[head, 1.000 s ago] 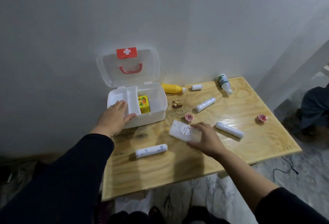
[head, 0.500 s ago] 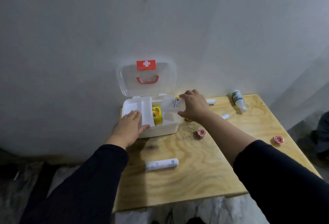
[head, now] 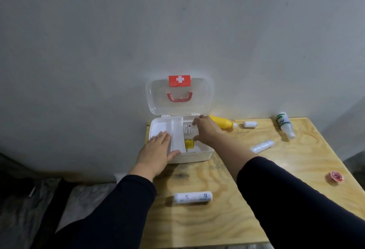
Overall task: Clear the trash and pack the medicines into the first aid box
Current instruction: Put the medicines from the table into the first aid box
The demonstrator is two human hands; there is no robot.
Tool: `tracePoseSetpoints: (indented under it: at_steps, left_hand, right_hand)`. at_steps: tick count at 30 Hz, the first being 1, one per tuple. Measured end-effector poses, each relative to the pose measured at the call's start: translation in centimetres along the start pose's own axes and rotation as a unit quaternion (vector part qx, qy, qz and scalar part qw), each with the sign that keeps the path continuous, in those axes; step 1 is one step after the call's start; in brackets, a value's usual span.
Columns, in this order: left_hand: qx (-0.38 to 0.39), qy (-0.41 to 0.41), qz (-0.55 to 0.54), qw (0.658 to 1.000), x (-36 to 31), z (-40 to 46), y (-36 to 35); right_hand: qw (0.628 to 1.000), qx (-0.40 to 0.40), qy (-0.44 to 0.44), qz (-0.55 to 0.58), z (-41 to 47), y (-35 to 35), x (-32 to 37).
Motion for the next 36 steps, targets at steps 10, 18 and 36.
tracePoseSetpoints:
  at_steps: [10,18,36]
  left_hand:
    - [-0.004,-0.007,0.016,1.000,-0.2,-0.1,0.3]
    - [-0.029,-0.040,0.108,0.993,-0.2,0.4,-0.1]
    - [-0.063,-0.018,0.035,0.997,-0.5,2.6,-1.5]
  right_hand:
    - [0.997,-0.029,0.013,0.065,0.8,-1.9,1.4]
    - [0.980,-0.164,0.020,0.109,-1.8,2.7,-2.3]
    - [0.931,-0.180,-0.217,0.231,-2.6,-3.2,-16.9]
Point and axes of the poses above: each hand's wrist, its own z-axis towards the middle knuckle, its own y-axis out of the back of the hand, x = y × z, the point moved 6 cm from there along z, towards the middle knuckle, and after that the axes turned 11 degrees about y, right-handed, at the moved point
